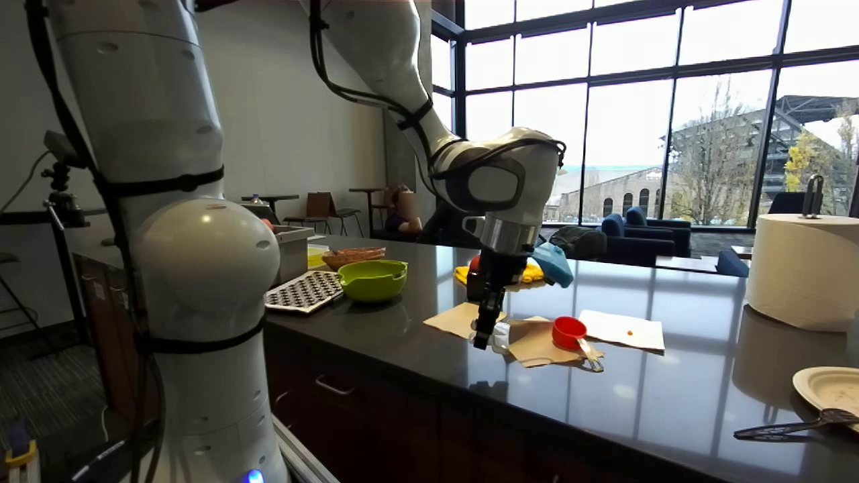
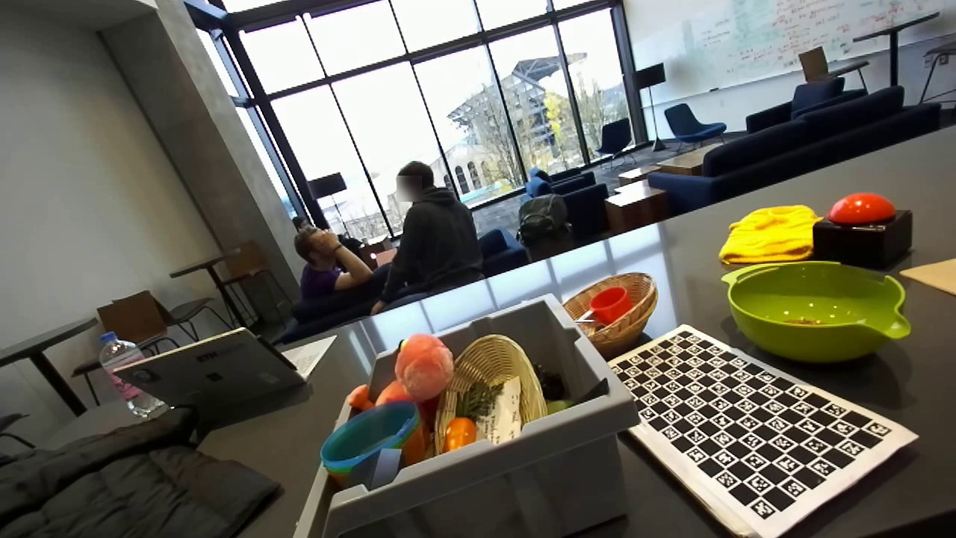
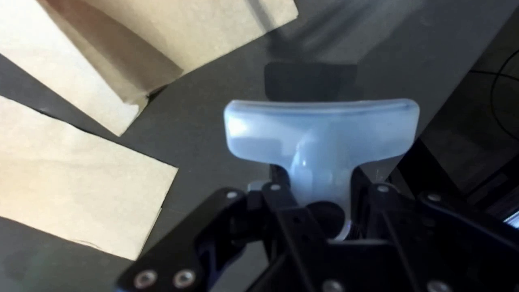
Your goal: Move the white clip to the right.
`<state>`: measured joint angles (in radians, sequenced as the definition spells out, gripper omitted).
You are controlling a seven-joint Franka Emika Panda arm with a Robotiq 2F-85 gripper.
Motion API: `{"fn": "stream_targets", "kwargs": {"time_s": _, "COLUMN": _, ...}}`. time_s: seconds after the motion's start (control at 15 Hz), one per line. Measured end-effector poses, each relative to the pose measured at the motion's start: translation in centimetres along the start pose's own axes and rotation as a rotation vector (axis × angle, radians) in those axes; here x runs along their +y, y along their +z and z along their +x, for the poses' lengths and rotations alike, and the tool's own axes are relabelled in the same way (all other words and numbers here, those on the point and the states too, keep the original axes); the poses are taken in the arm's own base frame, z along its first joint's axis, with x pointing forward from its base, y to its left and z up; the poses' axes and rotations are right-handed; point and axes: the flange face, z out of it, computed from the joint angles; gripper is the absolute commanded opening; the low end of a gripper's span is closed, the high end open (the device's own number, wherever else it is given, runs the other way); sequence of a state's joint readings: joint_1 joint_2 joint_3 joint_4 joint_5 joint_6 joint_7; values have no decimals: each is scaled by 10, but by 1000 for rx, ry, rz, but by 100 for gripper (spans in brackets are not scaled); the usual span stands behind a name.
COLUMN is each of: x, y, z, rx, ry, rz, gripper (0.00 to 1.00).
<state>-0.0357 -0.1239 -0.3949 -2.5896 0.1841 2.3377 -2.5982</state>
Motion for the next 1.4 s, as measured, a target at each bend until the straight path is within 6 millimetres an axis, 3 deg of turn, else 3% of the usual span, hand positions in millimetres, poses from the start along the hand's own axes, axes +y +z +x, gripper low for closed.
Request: {"fn": "stream_targets", "kwargs": {"time_s": 1.4, "x": 0, "y": 27, "z": 7, "rx": 79, "ry": 47, "rz": 0, "gripper": 11}}
